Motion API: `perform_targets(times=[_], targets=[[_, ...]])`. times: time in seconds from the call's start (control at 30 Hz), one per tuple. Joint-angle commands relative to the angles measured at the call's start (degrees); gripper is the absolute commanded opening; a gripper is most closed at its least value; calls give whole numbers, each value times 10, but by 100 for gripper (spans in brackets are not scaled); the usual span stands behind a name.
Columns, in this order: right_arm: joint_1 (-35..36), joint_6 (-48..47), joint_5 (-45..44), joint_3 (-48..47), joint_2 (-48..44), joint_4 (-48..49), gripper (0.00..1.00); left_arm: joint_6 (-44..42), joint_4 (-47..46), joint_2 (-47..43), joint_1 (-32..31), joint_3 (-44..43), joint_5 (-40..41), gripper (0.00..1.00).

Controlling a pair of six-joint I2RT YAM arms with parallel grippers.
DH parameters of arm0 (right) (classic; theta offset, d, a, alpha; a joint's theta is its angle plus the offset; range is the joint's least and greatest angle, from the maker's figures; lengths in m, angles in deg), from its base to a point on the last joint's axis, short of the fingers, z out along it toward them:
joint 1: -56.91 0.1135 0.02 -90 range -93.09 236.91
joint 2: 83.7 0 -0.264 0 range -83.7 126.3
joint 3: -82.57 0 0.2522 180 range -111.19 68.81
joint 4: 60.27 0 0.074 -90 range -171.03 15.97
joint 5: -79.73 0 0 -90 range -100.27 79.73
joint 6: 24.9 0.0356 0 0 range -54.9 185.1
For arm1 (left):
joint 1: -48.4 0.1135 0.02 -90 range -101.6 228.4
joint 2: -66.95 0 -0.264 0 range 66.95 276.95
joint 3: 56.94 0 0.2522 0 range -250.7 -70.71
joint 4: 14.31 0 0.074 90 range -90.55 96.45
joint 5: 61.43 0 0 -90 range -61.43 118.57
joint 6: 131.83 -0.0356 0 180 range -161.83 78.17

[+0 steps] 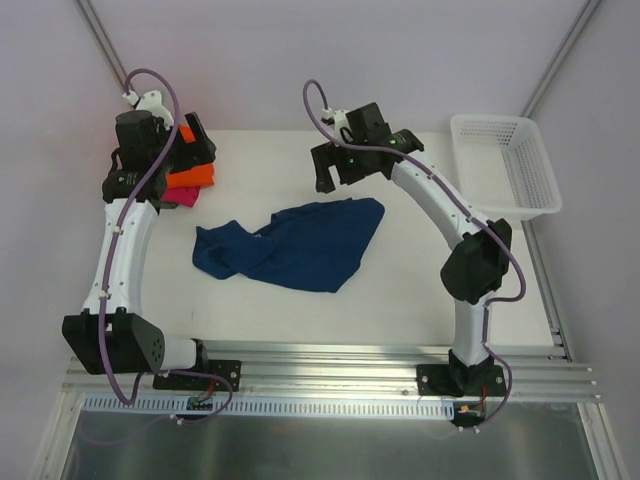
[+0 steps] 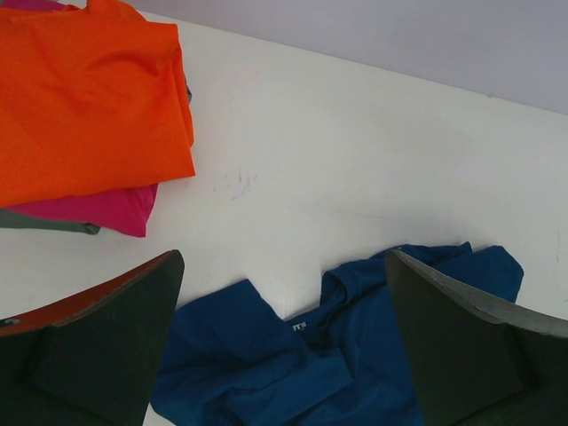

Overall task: Fold and stack the t-shirts
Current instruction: Flatten out the tshirt

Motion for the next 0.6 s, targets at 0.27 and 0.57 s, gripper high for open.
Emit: perform_targets(times=[0.27,0.57], targets=[[-65,48,109,-2,118,-51,85,9,-3,-2,1,6,-33,99],[25,-57,83,-157,214,-91,80,5,3,-20,1,52,-38,99]])
